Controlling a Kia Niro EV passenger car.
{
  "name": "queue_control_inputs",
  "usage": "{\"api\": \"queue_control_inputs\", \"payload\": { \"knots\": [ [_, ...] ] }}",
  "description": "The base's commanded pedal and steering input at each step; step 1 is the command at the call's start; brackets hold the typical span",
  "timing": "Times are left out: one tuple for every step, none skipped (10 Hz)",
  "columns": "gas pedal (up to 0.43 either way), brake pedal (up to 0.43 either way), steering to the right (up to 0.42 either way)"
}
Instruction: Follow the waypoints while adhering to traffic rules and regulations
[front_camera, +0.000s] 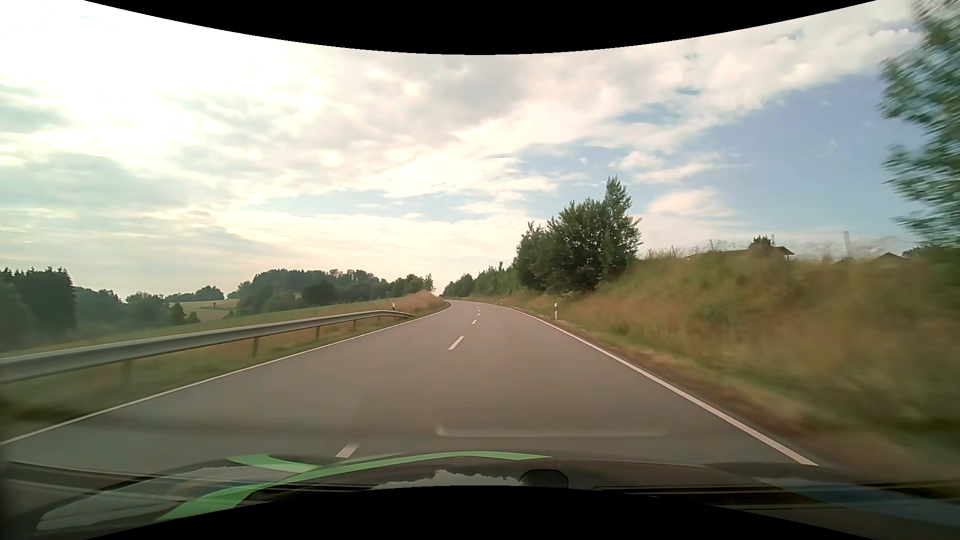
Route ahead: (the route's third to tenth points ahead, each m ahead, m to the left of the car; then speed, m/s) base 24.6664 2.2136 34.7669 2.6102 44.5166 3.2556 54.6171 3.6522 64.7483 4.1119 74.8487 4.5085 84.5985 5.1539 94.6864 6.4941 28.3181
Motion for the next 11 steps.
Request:
{"api": "queue_control_inputs", "payload": {
  "knots": [
    [0.268, 0.0, -0.01],
    [0.28, 0.0, -0.01],
    [0.28, 0.0, -0.011],
    [0.268, 0.0, -0.011],
    [0.268, 0.0, -0.01],
    [0.268, 0.0, -0.01],
    [0.268, 0.0, -0.01],
    [0.28, 0.0, -0.01],
    [0.287, 0.0, -0.01],
    [0.299, 0.0, -0.01],
    [0.299, 0.0, -0.01]
  ]
}}
